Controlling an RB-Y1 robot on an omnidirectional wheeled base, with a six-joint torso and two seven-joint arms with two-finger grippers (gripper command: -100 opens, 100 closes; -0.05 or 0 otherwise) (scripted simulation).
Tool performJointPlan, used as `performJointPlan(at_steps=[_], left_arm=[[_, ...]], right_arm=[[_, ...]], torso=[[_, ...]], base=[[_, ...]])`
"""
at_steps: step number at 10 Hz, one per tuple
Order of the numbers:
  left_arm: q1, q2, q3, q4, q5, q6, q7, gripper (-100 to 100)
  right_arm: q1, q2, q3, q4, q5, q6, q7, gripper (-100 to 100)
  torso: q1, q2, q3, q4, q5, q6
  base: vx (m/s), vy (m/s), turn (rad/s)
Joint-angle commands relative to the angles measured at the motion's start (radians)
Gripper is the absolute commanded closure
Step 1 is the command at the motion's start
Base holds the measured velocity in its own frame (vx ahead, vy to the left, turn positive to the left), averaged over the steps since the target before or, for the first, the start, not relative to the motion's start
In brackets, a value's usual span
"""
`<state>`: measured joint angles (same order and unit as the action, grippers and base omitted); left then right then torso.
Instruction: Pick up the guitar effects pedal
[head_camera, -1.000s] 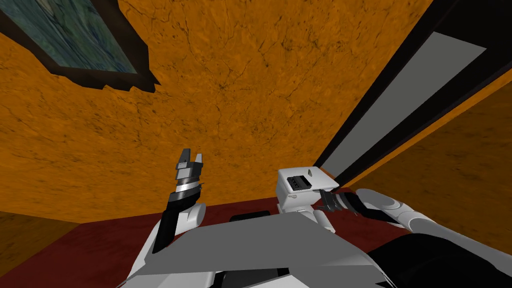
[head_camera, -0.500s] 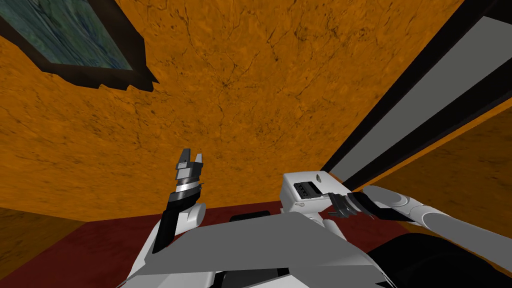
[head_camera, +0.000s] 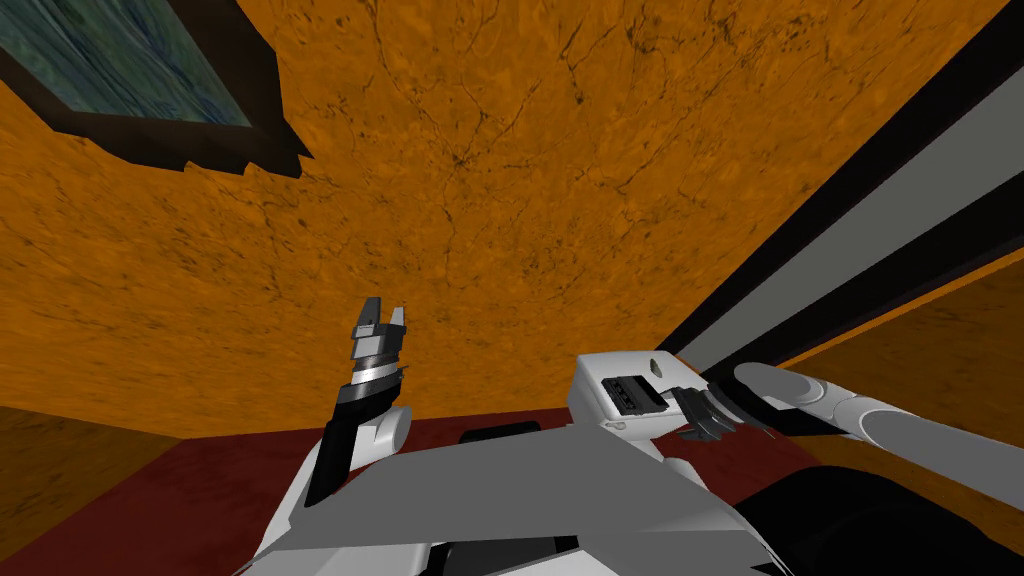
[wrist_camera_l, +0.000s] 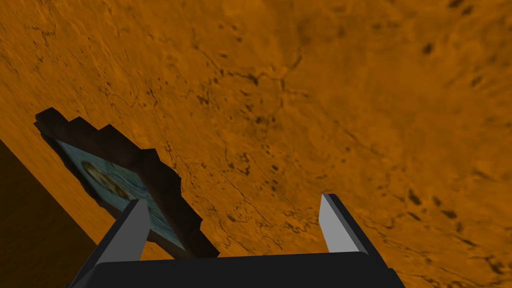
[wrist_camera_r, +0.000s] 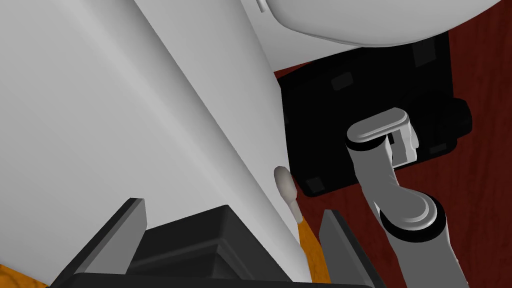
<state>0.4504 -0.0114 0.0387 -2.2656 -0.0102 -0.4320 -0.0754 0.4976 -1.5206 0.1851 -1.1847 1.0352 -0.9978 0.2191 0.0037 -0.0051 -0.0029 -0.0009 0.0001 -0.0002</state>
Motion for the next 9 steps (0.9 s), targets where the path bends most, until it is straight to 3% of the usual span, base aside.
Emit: performJointPlan(at_steps=[1,2,3,4,5,6,7,9], left_arm=[[0.000,0.000,0.000,0.000,0.000,0.000,0.000,0],[0.000,0.000,0.000,0.000,0.000,0.000,0.000,0],[0.000,0.000,0.000,0.000,0.000,0.000,0.000,0],[0.000,0.000,0.000,0.000,0.000,0.000,0.000,0],[0.000,0.000,0.000,0.000,0.000,0.000,0.000,0],[0.000,0.000,0.000,0.000,0.000,0.000,0.000,0],[0.000,0.000,0.000,0.000,0.000,0.000,0.000,0],[0.000,0.000,0.000,0.000,0.000,0.000,0.000,0]], right_arm=[[0.021,-0.034,0.002,-0.006,0.001,-0.006,-0.019,-100],[0.024,-0.058,0.008,-0.007,0.006,-0.014,-0.035,-100],[0.037,-0.048,-0.001,-0.020,-0.001,0.000,-0.027,-100],[0.039,-0.051,-0.001,-0.021,-0.002,0.000,-0.030,0],[0.012,-0.022,-0.021,0.015,0.039,-0.027,-0.022,-100],[-0.015,0.006,-0.040,0.050,0.070,-0.054,-0.015,-100],[-0.015,0.006,-0.040,0.050,0.079,-0.054,-0.015,-100],[-0.068,0.063,-0.079,0.114,0.147,-0.108,-0.001,-100]], torso=[[0.000,0.000,0.000,0.000,0.000,0.000],[0.000,0.000,0.000,0.000,0.000,0.000],[0.000,0.000,0.000,0.000,0.000,0.000],[-0.002,0.002,0.001,0.000,-0.001,0.000],[-0.003,0.004,0.002,0.001,-0.001,0.000],[-0.003,0.005,0.003,0.001,-0.001,0.000],[-0.003,0.006,0.003,0.001,-0.001,0.000],[-0.003,0.007,0.004,0.002,-0.001,0.001]], base=[[0.076,0.047,0.035],[0.077,0.045,0.062],[0.034,0.018,0.013],[0.007,0.004,-0.001],[-0.006,0.014,0.034],[-0.021,0.025,0.048],[-0.021,0.018,0.019],[-0.020,0.022,0.041]])
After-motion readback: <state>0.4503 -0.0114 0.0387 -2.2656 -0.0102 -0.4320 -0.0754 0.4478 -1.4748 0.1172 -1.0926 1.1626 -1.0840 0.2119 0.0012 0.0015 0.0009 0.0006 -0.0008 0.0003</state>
